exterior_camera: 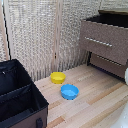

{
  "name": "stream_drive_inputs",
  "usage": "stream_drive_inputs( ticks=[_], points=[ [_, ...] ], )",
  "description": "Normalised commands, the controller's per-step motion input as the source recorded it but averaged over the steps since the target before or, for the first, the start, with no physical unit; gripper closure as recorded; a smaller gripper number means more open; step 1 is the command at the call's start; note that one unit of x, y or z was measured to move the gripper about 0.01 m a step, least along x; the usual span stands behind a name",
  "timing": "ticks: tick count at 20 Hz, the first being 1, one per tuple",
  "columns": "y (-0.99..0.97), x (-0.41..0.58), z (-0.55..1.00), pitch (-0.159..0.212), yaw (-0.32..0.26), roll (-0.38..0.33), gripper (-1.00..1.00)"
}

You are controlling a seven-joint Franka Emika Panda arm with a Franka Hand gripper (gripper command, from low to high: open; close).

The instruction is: Locate and clasp the grip of the topmost drawer. Steadily and circumspectly yank the drawer open. Discover and seize the nutrition bar using your clamp. Deposit the nutrition bar in the accessible drawer. Unclench the nutrition bar.

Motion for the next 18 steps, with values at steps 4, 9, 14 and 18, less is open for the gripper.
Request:
stream_drive_inputs(
  ticks=[4, 9, 14, 18],
  points=[
    [-0.48, -0.034, 0.04, -0.055, 0.226, -0.036, 1.00],
    [-0.25, -0.025, 0.00, 0.006, 0.075, -0.032, -1.00],
    [0.00, -0.007, 0.00, 0.042, 0.000, -0.036, -1.00],
    [0.00, 0.006, 0.04, 0.020, 0.000, -0.038, -1.00]
  ],
)
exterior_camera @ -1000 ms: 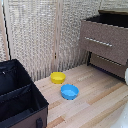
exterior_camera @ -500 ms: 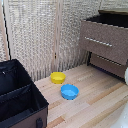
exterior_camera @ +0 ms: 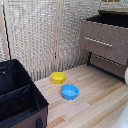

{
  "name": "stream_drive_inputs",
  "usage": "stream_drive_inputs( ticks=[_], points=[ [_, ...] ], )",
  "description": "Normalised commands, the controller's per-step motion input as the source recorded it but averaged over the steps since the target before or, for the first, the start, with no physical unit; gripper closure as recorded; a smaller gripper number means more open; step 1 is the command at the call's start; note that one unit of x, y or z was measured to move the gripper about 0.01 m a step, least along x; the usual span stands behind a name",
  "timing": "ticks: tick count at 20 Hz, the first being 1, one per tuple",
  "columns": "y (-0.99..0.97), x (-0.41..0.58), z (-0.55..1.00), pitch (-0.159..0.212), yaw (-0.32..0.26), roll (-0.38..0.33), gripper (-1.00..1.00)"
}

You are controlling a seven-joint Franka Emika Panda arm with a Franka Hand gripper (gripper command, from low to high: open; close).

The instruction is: Locate and clasp the grip of the topmost drawer. Steadily and circumspectly yank the drawer open. Discover and seize the nutrition bar using your clamp. Deposit the nutrition bar in the accessible drawer. Unclench the nutrition bar.

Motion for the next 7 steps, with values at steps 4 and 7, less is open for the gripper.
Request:
stream_drive_inputs(
  ticks=[4, 7],
  points=[
    [0.06, 0.056, 0.06, 0.069, 0.026, -0.023, -1.00],
    [0.05, 0.059, 0.06, 0.047, 0.000, -0.006, -1.00]
  ],
)
